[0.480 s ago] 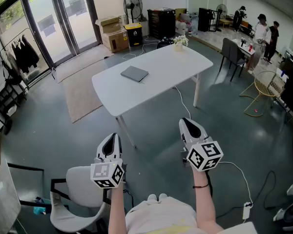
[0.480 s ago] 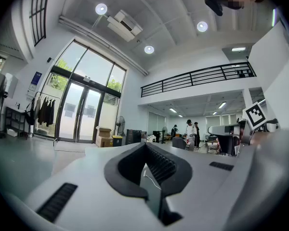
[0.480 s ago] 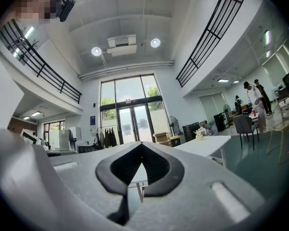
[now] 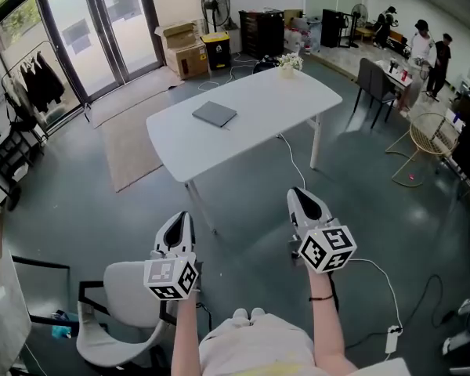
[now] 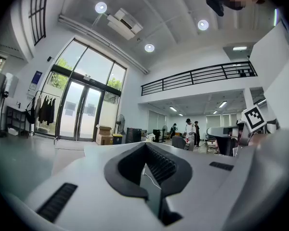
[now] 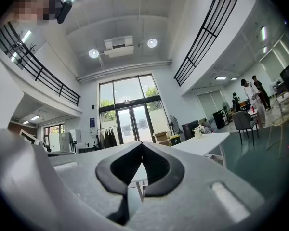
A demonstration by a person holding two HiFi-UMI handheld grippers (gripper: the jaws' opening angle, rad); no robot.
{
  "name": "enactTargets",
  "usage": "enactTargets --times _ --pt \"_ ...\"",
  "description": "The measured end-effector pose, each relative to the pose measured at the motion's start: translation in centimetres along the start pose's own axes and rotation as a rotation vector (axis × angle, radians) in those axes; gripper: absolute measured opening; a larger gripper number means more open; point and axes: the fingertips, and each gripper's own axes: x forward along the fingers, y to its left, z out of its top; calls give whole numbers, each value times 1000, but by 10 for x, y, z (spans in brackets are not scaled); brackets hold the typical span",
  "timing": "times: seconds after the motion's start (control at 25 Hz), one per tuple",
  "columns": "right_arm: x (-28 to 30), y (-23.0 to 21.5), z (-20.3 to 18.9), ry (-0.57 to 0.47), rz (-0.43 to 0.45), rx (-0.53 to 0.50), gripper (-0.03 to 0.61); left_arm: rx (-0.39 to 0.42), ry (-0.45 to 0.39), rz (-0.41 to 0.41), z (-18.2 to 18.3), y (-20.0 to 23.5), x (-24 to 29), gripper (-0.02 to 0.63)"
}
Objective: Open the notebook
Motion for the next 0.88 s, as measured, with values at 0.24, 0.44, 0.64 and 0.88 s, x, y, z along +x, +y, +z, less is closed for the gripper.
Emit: enactTargets --times 0.24,0.44,0.64,0.88 --pt "-2 -10 -10 41 10 -1 5 -3 12 -6 -8 -13 1 0" --pt "-2 -13 -15 63 31 8 20 -21 18 -1 -14 -21 0 0" --pt "3 -22 -16 71 24 5 28 -26 22 -2 -16 -26 7 0" --pt "20 -37 -21 75 12 6 62 -30 33 9 -22 -20 23 0"
